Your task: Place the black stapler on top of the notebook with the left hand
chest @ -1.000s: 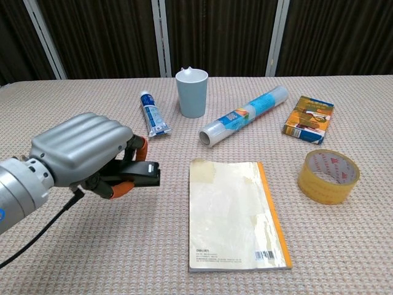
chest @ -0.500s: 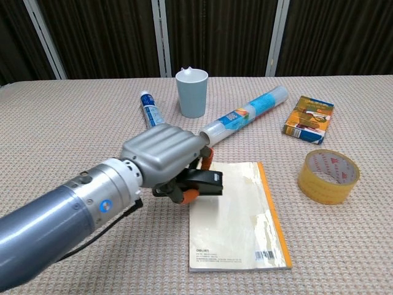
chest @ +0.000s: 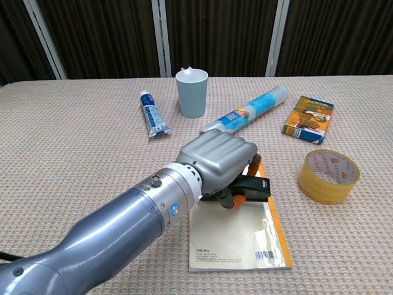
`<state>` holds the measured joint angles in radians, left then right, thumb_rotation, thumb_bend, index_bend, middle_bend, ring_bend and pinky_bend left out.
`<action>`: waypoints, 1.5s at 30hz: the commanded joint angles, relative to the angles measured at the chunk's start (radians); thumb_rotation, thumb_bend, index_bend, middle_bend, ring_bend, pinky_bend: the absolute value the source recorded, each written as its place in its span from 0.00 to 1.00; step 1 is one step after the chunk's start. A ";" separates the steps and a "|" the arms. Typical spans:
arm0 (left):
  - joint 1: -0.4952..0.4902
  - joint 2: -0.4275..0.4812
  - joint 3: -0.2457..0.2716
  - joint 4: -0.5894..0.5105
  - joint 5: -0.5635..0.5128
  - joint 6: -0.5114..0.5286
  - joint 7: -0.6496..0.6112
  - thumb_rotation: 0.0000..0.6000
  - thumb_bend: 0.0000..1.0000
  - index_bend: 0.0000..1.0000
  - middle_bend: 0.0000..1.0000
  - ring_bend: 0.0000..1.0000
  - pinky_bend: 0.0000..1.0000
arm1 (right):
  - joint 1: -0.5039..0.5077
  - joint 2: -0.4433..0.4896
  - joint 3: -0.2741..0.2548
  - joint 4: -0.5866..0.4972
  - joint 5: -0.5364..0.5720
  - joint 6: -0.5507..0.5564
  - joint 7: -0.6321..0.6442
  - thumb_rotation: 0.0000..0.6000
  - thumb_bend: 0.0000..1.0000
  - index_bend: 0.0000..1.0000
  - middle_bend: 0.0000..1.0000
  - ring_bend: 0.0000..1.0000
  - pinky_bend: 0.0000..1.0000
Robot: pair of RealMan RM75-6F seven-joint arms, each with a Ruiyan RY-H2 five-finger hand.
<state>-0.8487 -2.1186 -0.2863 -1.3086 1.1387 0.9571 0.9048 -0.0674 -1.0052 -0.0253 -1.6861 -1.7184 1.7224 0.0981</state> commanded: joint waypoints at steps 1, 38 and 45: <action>-0.018 -0.013 -0.009 0.017 -0.016 -0.006 0.008 1.00 0.47 0.63 0.52 0.54 0.63 | 0.001 0.003 0.003 0.002 0.005 -0.002 0.009 1.00 0.16 0.00 0.00 0.00 0.00; 0.469 0.687 0.437 -0.698 0.230 0.824 0.181 1.00 0.25 0.00 0.00 0.00 0.20 | 0.038 -0.004 -0.019 -0.022 -0.012 -0.122 -0.054 1.00 0.16 0.00 0.00 0.00 0.00; 0.627 0.838 0.495 -0.580 0.090 0.816 -0.214 1.00 0.26 0.00 0.00 0.00 0.18 | 0.044 -0.008 -0.039 -0.023 -0.038 -0.139 -0.054 1.00 0.16 0.00 0.00 0.00 0.00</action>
<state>-0.3434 -1.4097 0.1536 -1.9215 1.2957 1.7685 0.8841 -0.0242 -1.0142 -0.0614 -1.7071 -1.7563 1.5857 0.0519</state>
